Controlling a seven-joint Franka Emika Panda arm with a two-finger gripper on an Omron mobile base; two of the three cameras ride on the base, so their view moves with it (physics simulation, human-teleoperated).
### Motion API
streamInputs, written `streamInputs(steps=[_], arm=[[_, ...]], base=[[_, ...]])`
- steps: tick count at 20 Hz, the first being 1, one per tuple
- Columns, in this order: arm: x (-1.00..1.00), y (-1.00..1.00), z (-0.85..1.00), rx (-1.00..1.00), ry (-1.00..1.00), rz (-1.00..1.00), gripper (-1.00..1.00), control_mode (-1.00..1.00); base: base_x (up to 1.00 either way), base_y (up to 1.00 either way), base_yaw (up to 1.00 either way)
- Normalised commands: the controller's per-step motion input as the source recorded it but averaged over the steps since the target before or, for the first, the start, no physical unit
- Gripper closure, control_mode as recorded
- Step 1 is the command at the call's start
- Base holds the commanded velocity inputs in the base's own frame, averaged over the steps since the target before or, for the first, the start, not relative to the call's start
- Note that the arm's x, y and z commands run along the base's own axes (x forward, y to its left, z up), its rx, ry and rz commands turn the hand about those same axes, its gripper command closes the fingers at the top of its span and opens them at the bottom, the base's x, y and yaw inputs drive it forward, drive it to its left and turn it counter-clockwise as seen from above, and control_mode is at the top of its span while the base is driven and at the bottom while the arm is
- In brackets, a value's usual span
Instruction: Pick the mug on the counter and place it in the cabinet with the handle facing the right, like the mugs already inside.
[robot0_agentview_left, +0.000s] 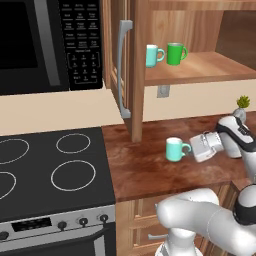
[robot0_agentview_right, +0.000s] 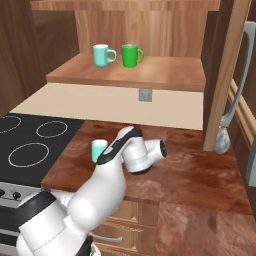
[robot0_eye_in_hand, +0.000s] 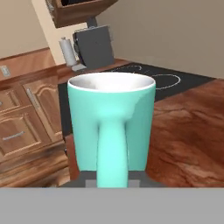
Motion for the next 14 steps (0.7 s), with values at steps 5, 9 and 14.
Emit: streamInputs(steps=[5, 9, 14], arm=[[-0.39, 0.08, 0.45, 0.02, 0.00, 0.11, 1.00, -1.00], [-0.49, 0.01, 0.45, 0.02, -0.05, 0.04, 1.00, -1.00], [-0.32, 0.19, 0.53, 0.00, -0.07, 0.00, 1.00, -1.00]], base=[[0.00, 0.00, 0.00], [0.00, 0.00, 0.00], [0.00, 0.00, 0.00]])
